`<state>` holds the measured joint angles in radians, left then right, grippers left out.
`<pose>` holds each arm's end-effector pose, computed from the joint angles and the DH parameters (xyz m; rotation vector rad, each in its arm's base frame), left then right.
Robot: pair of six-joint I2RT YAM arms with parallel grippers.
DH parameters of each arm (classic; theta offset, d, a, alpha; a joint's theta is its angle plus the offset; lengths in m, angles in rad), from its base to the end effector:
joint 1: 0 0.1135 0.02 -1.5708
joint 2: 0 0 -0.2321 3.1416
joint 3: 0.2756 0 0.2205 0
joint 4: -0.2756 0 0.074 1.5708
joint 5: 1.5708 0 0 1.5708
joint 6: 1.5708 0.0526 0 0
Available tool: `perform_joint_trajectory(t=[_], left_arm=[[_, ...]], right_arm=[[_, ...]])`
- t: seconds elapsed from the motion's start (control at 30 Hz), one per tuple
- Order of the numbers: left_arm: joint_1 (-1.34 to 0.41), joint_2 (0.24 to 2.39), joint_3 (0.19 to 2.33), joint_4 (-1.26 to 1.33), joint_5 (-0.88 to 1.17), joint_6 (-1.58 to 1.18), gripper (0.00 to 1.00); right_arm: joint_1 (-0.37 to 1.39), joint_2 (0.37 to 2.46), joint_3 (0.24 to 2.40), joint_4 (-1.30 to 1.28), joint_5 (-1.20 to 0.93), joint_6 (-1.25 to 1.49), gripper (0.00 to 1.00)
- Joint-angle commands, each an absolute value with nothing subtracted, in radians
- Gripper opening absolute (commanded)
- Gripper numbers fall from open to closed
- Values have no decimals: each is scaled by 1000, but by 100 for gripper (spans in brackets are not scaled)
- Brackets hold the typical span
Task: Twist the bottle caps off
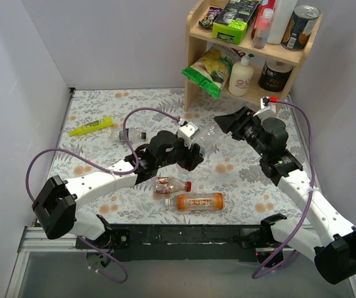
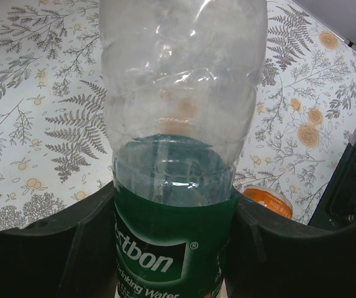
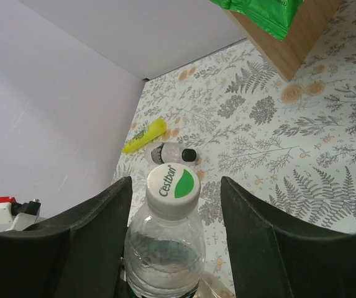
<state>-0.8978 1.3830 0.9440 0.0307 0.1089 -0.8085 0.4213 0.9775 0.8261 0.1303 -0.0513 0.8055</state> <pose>0.1888 -0.2461 0.2555 0.1758 2.1810 -1.1606 0.2138 0.0988 0.3306 0.2798 1.6598 0.9837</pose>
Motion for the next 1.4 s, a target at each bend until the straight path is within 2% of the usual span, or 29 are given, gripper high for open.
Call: perform_joint_trajectory(t=[0.0, 0.37, 1.07, 1.23, 1.37], left_arm=[[-899, 1342, 953, 52, 120, -805, 51], [-899, 1344, 951, 58, 147, -808, 51], [-899, 1358, 956, 55, 178, -813, 51], [-900, 1355, 956, 57, 176, -815, 51], [-899, 1351, 954, 58, 179, -816, 51]], right_arm=[[426, 983, 821, 179, -44, 795, 65], [426, 980, 802, 199, -37, 790, 59], [425, 930, 795, 198, -3, 778, 64], [425, 942, 801, 198, -17, 776, 61], [425, 945, 799, 209, -28, 776, 44]])
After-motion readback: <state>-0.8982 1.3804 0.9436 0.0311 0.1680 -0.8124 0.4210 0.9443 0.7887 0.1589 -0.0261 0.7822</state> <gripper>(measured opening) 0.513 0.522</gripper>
